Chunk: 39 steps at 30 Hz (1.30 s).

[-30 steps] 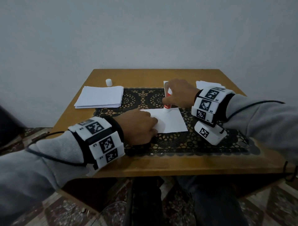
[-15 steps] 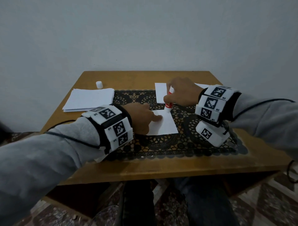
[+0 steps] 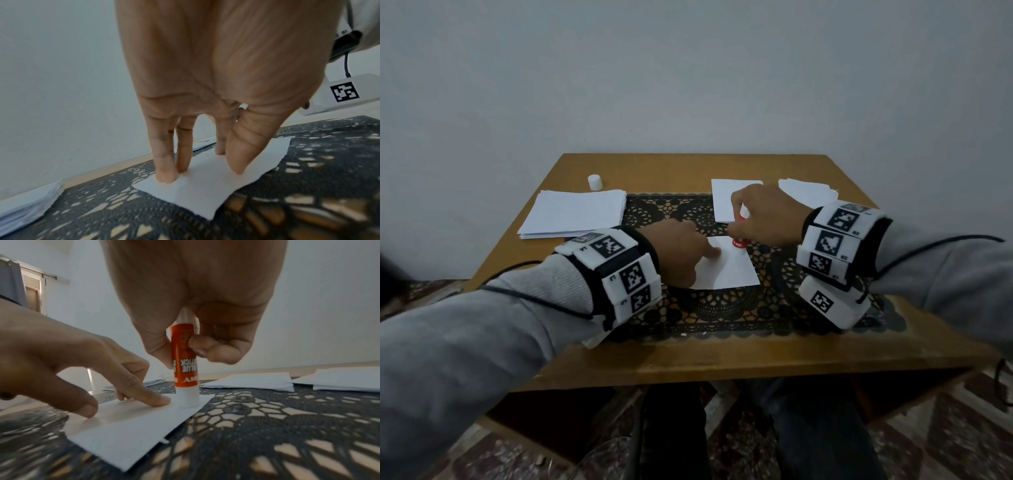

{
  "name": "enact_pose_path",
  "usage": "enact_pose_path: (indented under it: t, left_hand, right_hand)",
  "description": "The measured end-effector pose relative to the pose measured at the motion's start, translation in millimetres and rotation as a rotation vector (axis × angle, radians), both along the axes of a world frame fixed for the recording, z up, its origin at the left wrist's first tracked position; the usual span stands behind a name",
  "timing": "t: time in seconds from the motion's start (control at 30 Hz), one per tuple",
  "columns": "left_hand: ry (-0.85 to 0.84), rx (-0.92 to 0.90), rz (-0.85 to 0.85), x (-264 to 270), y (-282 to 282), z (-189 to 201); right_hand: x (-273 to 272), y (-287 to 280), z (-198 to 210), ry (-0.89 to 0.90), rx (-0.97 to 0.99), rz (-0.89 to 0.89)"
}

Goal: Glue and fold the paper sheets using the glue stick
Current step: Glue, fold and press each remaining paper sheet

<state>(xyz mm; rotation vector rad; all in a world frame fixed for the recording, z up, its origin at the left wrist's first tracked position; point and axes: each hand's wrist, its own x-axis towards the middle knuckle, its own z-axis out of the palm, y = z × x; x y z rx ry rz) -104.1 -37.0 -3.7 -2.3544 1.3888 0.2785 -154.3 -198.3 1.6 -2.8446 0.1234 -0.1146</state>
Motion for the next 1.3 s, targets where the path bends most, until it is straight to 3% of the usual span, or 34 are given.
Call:
enact_pose_path:
  t: [0.4,0.53,0.7,0.87,1.13,1.3]
  left_hand:
    - [0.11,-0.259,0.01,13.9,-8.4,-3.1]
    - [0.146,-0.196,0.175,22.9,-9.9,-7.7]
    - [0.155,-0.146,0.299,32.2,-4.1,-6.8]
    - [0.198,-0.162,0.338,36.9,-3.7,-7.2]
    - [0.294,-0.329,0.204,33.2,-6.0,6.3]
    - [0.299,-0.334,0.136,27.0,-6.5,15.0]
  right_hand:
    - [-35.5,4.7,3.1,0.105,0.095,0.06]
    - [-35.8,-4.9,13.2,0.209,0.281,0.073]
    - [-30.9,-27.8,26.0,0.171,0.577,-0.003]
    - [-35.0,-38.5,20.8,0.159,0.575,-0.016]
    - [-37.6,-37.9,21.1,0.123,0.566,-0.059]
    - [-36.4,-30.6,25.7,0.088,0.559,-0.05]
